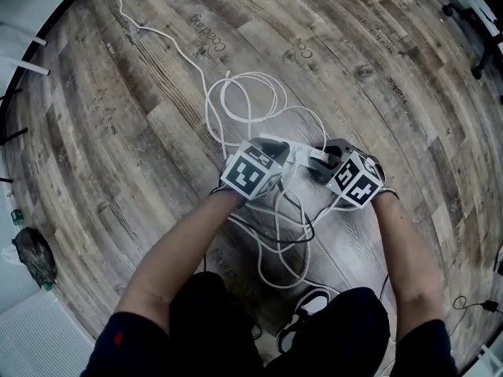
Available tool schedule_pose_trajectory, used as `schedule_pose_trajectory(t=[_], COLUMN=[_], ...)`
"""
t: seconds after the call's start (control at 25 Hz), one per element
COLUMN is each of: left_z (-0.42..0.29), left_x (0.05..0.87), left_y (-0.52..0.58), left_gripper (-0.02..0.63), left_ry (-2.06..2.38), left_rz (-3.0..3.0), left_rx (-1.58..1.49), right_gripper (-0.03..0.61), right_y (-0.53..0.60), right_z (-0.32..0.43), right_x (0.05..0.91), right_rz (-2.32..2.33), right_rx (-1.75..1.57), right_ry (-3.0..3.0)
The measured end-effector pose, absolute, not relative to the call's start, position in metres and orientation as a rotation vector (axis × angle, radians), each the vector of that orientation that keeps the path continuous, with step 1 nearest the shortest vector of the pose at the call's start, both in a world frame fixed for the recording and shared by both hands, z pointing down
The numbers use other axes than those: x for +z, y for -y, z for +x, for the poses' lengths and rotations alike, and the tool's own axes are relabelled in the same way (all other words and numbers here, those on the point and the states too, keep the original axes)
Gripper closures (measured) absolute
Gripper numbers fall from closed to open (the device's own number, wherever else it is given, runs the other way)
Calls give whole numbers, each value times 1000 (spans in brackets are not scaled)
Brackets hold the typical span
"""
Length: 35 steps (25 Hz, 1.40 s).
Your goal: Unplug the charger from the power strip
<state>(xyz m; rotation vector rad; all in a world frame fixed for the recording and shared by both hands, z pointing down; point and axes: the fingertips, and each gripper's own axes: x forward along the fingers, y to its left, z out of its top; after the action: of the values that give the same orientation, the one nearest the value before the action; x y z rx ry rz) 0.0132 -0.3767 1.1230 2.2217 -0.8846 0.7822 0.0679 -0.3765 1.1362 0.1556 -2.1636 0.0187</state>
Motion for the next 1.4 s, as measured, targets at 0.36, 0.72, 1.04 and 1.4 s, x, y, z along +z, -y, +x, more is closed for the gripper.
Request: schedule_pose_trajectory(t=[0.36, 0.72, 1.04, 1.4], left_z=[15, 16, 7, 1], left_x=[1124, 1124, 1106, 914], left_y=[379, 379, 381, 385], left_gripper=[592, 594, 594, 594], left_ry=[901, 923, 985, 1091], left_rz=[2203, 2230, 2259, 2414], left_rx=[770, 787, 787, 591], right_gripper=[471, 471, 471, 471], right_y=[372, 375, 380, 375], right_z=[69, 74, 70, 64], right_x=[1136, 1129, 1081, 909], right_rz=[187, 259, 293, 455], right_rx=[24, 152, 185, 394], right_ry=[2169, 2288, 2354, 2542])
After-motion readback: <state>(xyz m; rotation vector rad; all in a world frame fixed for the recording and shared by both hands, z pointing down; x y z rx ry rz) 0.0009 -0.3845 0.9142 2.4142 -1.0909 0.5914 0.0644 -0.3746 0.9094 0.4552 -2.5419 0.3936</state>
